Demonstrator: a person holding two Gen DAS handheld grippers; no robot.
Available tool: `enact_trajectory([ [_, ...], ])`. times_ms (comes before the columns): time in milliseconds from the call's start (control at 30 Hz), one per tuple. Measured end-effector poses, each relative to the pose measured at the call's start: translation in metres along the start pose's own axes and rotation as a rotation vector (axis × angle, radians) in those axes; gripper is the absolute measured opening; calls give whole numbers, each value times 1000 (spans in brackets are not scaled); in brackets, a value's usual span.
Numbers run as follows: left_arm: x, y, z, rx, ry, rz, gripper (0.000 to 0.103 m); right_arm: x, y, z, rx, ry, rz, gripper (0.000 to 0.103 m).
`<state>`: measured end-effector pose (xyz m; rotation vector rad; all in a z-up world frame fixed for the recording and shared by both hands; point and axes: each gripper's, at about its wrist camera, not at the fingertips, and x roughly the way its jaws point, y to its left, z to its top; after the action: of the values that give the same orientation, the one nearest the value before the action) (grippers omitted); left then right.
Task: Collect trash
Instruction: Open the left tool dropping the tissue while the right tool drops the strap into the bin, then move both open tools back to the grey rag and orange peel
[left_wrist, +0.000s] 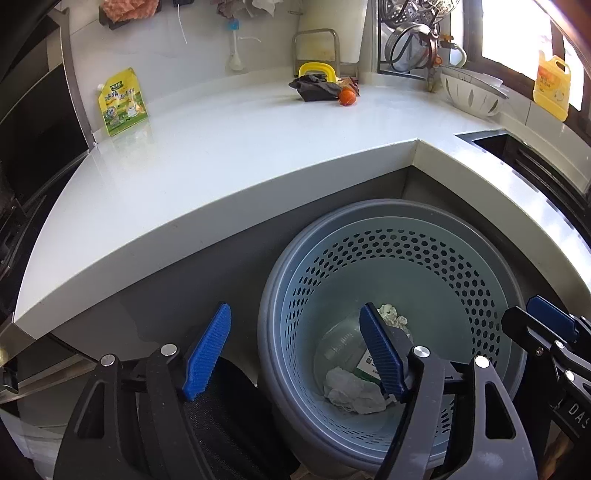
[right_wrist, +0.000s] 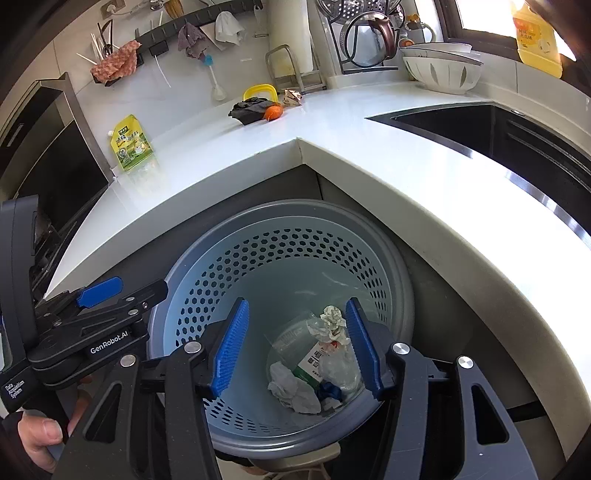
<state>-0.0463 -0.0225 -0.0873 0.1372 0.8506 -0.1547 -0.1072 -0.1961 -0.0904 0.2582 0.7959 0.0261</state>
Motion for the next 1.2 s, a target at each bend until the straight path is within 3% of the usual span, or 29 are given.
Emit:
enact_trajectory([
  [333,-15,14,8,-11,-38,13,74,-8,6,12,4,-42,19,55],
  [533,-19,25,24,-40,-57,-24,76,-6,8,34,11,-80,43,59],
  [900,-22,31,84,-40,-119,-102,77,16,2,101,21,-112,74,60],
  [1200,0,31,144,-12,-160,-65,79,48,3,160,-1,-122,67,63],
])
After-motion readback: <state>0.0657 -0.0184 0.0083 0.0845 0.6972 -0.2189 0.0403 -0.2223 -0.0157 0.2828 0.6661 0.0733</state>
